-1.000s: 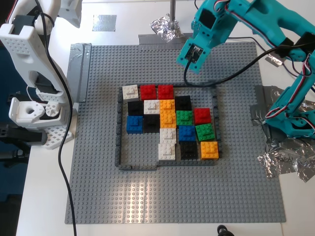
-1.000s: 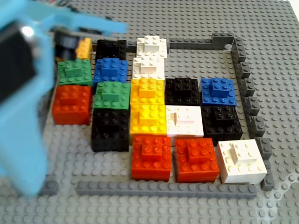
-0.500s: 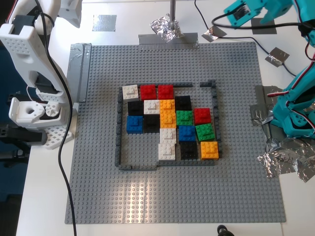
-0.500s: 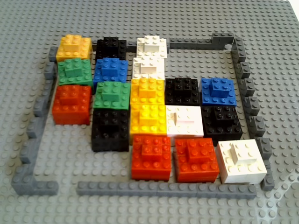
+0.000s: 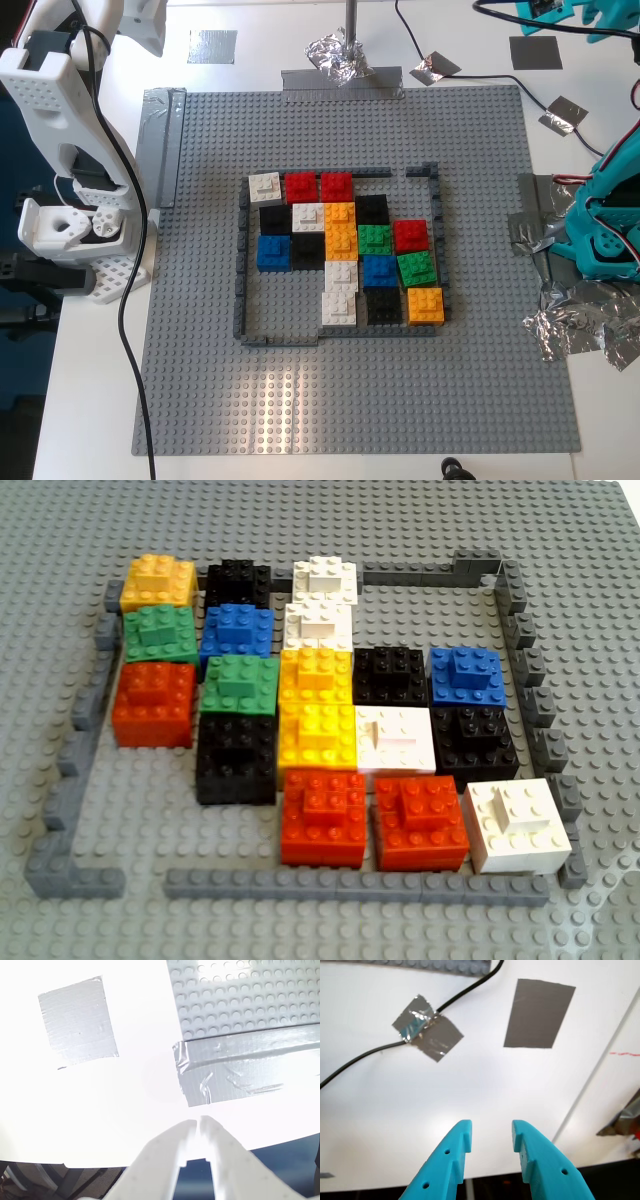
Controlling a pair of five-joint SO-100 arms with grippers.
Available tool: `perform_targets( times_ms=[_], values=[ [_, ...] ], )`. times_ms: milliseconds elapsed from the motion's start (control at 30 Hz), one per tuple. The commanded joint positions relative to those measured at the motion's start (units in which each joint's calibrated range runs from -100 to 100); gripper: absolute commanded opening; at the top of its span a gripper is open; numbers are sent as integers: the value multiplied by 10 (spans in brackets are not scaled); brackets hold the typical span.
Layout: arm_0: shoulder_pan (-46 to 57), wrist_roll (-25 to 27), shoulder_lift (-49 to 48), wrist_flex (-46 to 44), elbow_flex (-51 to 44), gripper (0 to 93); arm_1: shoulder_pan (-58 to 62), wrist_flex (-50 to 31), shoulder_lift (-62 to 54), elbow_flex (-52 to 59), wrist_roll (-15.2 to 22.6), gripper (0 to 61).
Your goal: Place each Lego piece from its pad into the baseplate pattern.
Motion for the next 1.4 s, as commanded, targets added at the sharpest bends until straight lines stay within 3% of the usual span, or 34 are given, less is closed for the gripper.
perform_targets(
  times_ms=[0, 1367],
  values=[
    [9, 1, -18, -2, -2, 94, 0, -3, -34, -34, 1, 2],
    [2, 3, -18, 4, -1, 94, 7, 18, -37, -23, 21, 2]
  ],
)
